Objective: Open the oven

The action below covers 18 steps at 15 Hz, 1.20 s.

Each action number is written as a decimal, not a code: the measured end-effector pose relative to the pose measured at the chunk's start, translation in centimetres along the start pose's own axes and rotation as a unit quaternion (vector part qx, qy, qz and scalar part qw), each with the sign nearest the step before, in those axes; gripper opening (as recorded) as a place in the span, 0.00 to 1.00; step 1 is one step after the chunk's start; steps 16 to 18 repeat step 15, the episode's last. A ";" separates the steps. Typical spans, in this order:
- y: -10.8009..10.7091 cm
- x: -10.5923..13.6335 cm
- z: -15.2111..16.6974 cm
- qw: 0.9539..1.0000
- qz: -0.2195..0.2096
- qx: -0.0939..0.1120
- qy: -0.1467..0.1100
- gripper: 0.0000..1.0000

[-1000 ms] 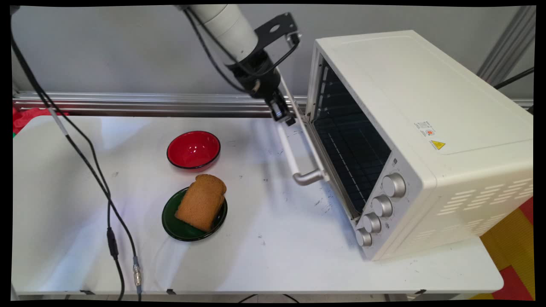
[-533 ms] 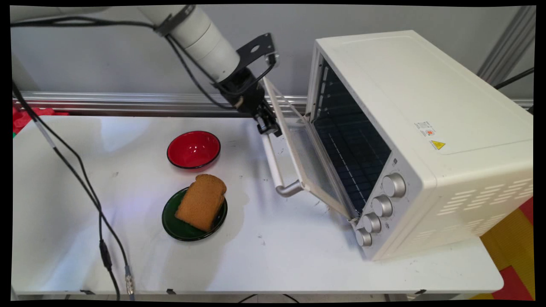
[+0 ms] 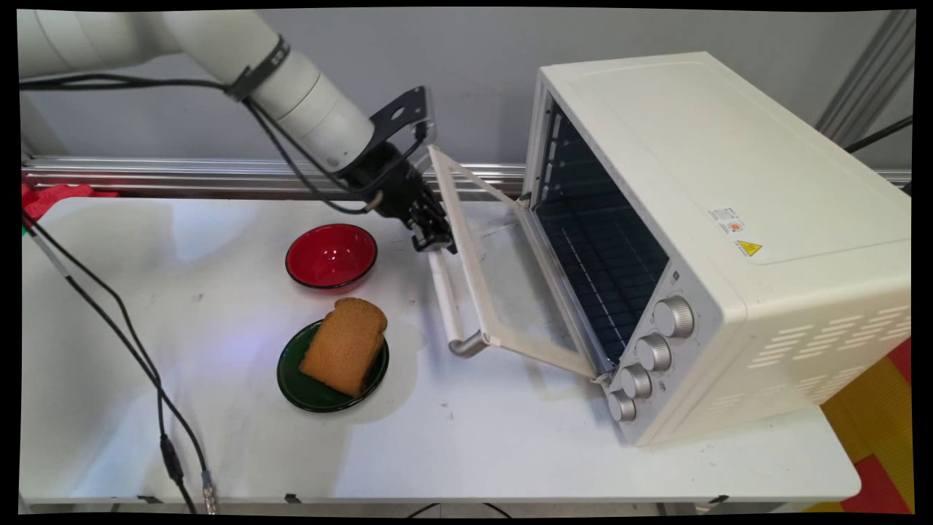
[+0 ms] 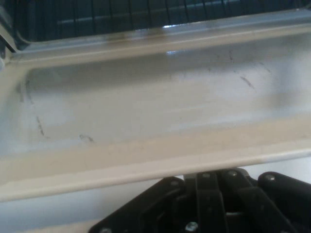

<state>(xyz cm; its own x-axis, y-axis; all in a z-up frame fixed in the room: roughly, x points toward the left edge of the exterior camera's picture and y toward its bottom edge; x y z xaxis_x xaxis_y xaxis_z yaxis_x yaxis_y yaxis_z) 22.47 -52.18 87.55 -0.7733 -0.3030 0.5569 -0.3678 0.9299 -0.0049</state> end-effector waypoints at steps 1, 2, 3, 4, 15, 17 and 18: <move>0.0 -0.5 0.1 1.000 0.001 -0.001 0.002 0.00; 0.0 -1.2 0.2 1.000 0.002 -0.004 0.005 0.00; 0.0 -1.7 0.2 1.000 0.003 -0.005 0.007 0.00; 0.0 -2.2 0.2 1.000 0.003 -0.006 0.008 0.00; 0.6 -5.6 -1.3 1.000 0.005 -0.021 0.012 0.00; 0.6 -5.6 -1.3 1.000 0.005 -0.021 0.012 0.00; 0.6 -5.6 -1.3 1.000 0.005 -0.021 0.012 0.00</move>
